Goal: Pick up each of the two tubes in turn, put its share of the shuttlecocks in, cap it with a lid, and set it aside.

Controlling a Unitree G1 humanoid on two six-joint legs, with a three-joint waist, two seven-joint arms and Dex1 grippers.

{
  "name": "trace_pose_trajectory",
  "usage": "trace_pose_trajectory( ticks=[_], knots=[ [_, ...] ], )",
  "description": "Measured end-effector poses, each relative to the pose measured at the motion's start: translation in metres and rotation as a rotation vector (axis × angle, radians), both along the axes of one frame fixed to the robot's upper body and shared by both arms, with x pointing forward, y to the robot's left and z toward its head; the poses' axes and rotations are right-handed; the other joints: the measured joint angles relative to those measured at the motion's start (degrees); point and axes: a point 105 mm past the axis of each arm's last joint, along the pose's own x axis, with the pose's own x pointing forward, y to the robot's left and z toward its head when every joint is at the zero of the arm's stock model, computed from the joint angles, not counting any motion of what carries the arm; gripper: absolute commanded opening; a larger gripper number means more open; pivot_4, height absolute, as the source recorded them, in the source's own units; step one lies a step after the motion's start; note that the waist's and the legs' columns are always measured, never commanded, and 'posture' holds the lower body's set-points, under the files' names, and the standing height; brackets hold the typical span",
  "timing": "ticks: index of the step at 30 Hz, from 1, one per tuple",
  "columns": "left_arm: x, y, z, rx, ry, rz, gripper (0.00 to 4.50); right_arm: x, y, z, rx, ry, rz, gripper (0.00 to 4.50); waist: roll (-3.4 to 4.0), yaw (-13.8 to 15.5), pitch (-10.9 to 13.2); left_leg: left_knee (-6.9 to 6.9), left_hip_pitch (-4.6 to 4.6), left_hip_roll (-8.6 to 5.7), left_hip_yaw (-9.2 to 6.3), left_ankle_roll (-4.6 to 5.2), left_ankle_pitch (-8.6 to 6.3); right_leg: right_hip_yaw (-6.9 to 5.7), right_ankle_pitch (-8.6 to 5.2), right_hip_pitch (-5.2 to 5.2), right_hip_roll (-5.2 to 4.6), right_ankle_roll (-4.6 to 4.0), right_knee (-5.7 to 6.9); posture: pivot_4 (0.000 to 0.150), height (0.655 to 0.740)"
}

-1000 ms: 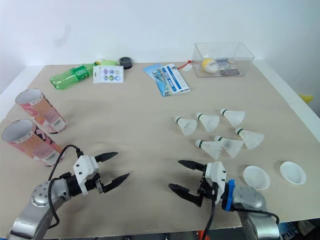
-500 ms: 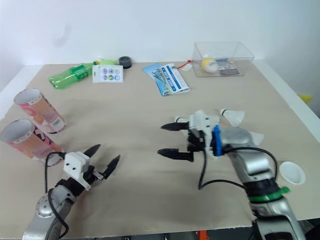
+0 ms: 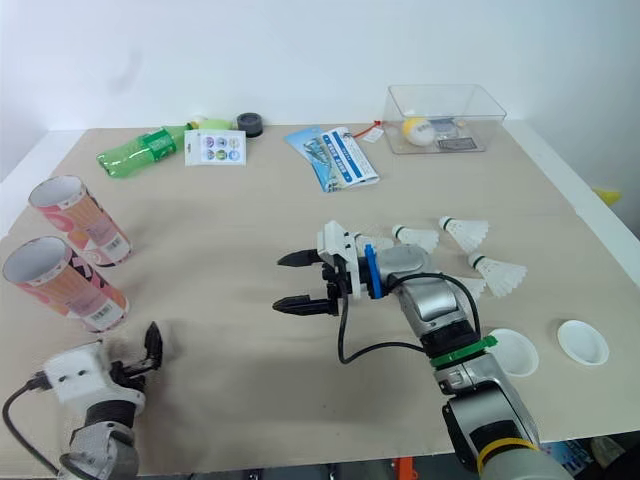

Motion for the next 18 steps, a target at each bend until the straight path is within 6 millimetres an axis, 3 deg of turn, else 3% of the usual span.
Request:
trace_pose_trajectory(
  ticks=[3,18],
  knots=[
    [0.001,0.008,-0.002,0.004,0.003,0.003,4.5,0.002,0.001,-0.002,0.002,0.0,-0.005,4.43,0.0,0.0,0.0,0.0,-0.01,0.02,0.0,0.0,0.0,0.01,0.0,-0.02,0.05,-0.04,0.0,0.15,0.74],
    [0.043,0.034,0.003,0.042,-0.043,-0.127,4.5,0.006,0.001,-0.001,0.001,-0.031,-0.028,4.43,0.04,0.0,0.0,0.0,0.0,0.23,0.08,0.0,0.0,0.05,0.15,-0.08,0.24,-0.28,0.04,0.15,0.74]
  ],
)
